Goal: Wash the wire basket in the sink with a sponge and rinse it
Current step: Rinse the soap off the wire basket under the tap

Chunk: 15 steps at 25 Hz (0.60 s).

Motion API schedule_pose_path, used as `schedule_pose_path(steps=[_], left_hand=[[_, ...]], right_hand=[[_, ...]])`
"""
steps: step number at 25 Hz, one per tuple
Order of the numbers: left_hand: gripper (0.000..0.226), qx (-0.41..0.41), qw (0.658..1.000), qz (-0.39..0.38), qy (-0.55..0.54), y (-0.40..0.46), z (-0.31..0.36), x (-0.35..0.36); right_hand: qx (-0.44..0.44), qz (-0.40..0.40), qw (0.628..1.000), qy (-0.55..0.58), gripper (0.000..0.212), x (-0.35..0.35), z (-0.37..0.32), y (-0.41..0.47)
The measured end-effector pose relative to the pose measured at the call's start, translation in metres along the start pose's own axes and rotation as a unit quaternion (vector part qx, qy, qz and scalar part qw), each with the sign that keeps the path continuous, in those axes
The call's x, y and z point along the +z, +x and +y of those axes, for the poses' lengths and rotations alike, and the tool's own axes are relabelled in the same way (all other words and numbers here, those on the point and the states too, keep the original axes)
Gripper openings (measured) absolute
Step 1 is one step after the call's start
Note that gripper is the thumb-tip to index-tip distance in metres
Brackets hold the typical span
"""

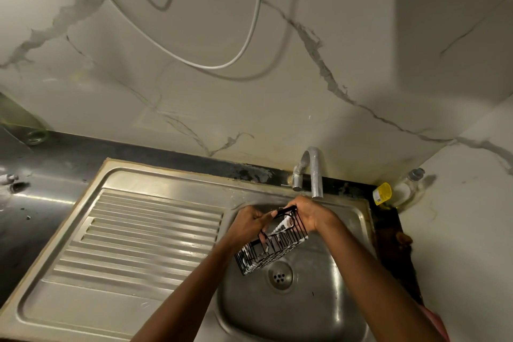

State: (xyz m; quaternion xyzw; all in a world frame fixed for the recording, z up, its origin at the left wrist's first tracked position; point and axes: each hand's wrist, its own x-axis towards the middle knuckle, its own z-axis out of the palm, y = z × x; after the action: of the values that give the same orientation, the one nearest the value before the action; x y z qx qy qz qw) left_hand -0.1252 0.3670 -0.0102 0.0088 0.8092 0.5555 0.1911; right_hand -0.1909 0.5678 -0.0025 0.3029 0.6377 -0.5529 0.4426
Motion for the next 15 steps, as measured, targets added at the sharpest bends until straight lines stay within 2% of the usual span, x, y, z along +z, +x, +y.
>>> schedule_pose_path(steps=[5,8,12,15], left_hand=[[0.056,0.008,0.998,-0.013,0.068,0.005,0.005,0.006],[0.054,-0.004,0.995,-0.026,0.093,0.007,0.006,0.012],[0.057,-0.003,0.989,-0.031,0.148,0.009,0.0,0.018],[0.053,0.001,0.987,-0.034,0.157,0.009,0.004,0.019]], right_hand=[[-0.024,0.028,0.999,0.02,0.021,-0.007,0.0,-0.005],[-0.06,0.04,0.996,0.051,0.014,-0.018,-0.004,-0.016],[-0.066,0.014,0.998,-0.011,0.012,-0.042,-0.006,-0.024],[-0.05,0.029,0.996,-0.073,0.01,-0.048,-0.007,-0.024]])
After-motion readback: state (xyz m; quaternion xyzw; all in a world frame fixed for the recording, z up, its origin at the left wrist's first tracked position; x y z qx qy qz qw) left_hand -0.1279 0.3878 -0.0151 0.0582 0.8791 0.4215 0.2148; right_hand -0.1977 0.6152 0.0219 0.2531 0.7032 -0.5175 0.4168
